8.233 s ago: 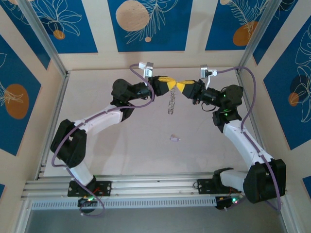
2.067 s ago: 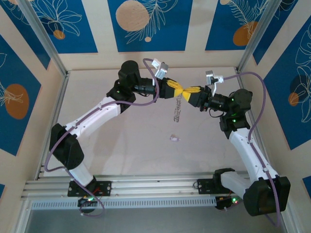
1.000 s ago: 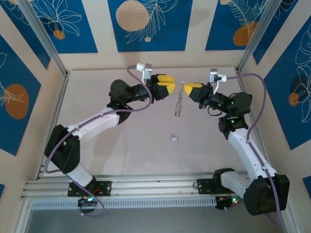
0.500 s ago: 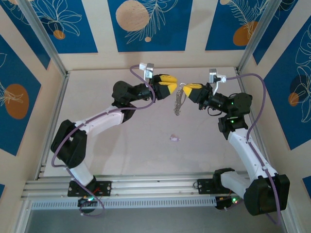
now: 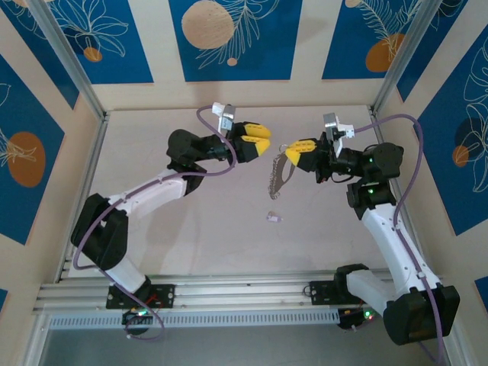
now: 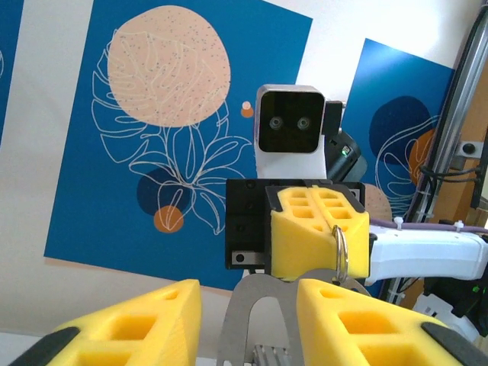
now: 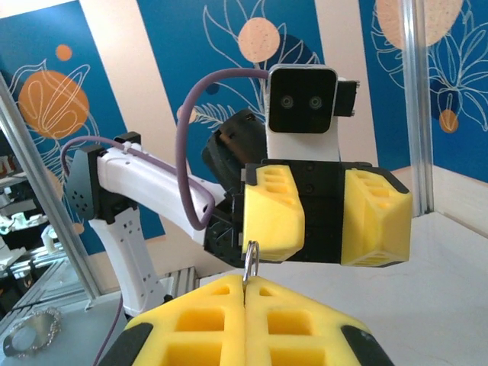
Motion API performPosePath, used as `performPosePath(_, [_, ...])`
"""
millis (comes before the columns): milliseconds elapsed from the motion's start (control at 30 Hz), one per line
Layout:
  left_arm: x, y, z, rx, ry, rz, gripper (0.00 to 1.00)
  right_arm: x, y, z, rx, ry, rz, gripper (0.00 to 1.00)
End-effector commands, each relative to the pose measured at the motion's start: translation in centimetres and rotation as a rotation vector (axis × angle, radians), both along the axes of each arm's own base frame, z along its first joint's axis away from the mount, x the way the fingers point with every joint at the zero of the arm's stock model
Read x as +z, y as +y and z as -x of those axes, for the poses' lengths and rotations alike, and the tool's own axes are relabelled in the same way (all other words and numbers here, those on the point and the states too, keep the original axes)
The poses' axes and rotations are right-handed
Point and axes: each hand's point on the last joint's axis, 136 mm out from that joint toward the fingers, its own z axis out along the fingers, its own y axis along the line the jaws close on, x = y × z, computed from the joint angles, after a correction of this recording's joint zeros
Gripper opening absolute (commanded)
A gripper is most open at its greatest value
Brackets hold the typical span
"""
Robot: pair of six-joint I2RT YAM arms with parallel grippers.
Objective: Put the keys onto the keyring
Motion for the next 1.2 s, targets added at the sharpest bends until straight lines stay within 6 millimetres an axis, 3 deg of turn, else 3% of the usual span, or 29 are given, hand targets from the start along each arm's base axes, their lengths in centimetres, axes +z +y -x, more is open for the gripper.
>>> performPosePath(0, [1.0,1.0,1.7,-0.031,-0.094,0.007,0.37,1.2,0.3,1.3,0.047,-0.083,0.012,0.00])
performPosePath(433, [1.7,0.8,2.6,-0.131,-0.107,0.022,0.33,0.4,0.8,-1.0,0.038,-0.047,-0.005,0.00])
performPosePath(1167, [1.7,-0.2,3.0,-0.187,-0.096,0.033,0.32,0.3,1.0,-1.7,0.020,-0.032,-0.024,0.00])
